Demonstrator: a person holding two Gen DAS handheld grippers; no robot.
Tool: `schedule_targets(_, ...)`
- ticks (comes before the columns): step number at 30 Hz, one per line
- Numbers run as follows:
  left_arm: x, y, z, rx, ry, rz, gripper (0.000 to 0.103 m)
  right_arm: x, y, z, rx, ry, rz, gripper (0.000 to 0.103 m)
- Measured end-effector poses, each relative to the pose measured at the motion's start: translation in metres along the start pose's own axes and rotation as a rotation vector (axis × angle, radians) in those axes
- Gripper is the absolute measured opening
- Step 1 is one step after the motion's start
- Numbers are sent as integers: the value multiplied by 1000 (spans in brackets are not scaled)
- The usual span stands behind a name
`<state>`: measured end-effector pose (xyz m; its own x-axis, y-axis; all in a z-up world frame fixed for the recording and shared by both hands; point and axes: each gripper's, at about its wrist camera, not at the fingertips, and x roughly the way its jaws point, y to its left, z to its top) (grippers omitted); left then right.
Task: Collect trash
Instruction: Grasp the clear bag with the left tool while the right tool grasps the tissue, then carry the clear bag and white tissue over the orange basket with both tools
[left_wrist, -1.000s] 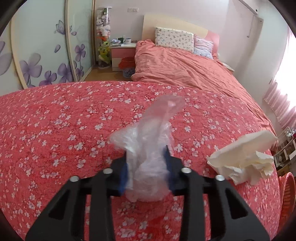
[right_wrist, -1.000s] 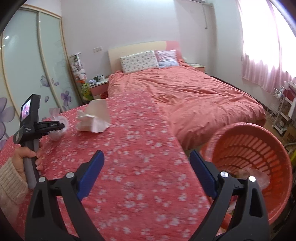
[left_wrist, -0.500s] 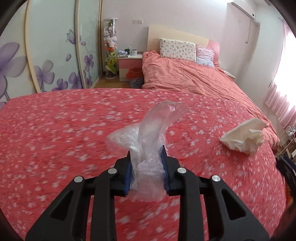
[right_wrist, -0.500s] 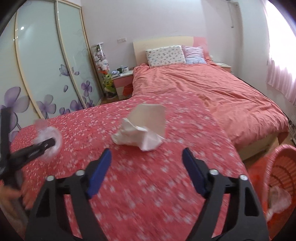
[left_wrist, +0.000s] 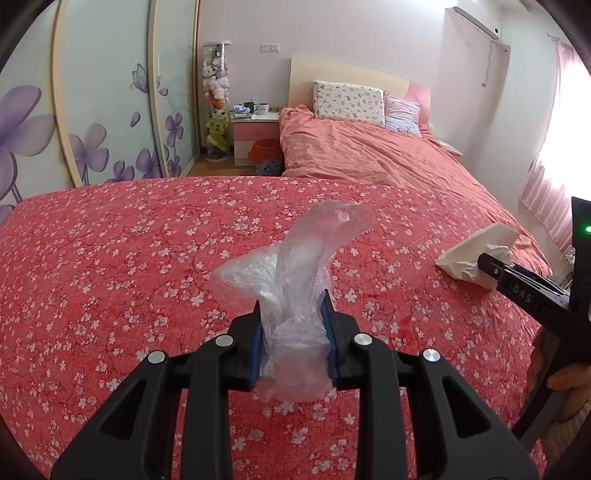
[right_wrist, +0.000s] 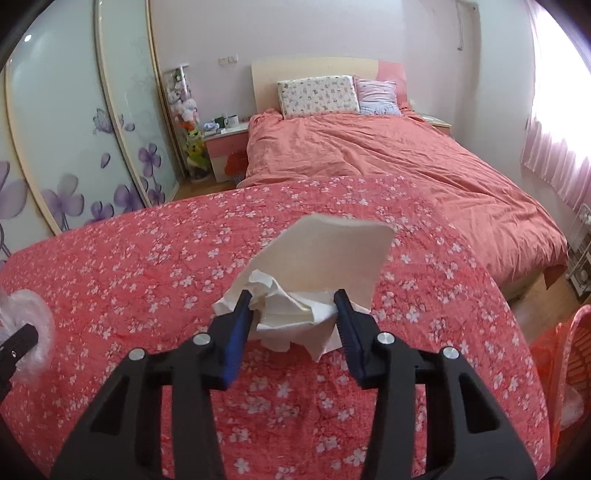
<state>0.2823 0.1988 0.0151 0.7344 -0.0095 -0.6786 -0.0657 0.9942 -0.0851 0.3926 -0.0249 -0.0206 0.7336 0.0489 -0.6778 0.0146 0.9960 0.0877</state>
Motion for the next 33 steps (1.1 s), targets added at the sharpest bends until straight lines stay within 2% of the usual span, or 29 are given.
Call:
schedule_targets(5, -4, -4, -5, 7, 0, 2, 27, -14, -7, -4, 8, -24, 12, 43)
schedule_targets(12, -16, -16, -8, 20, 3, -14, 27, -55, -23, -17, 0, -60, 20, 43)
schedule_targets(24, -55, -64, -16, 98, -29, -64, 27, -136, -59, -45, 40, -110, 41, 43)
schedule_targets(33, -78, -105, -24, 156, -36, -141, 27, -191, -89, -66, 68, -150, 40, 43)
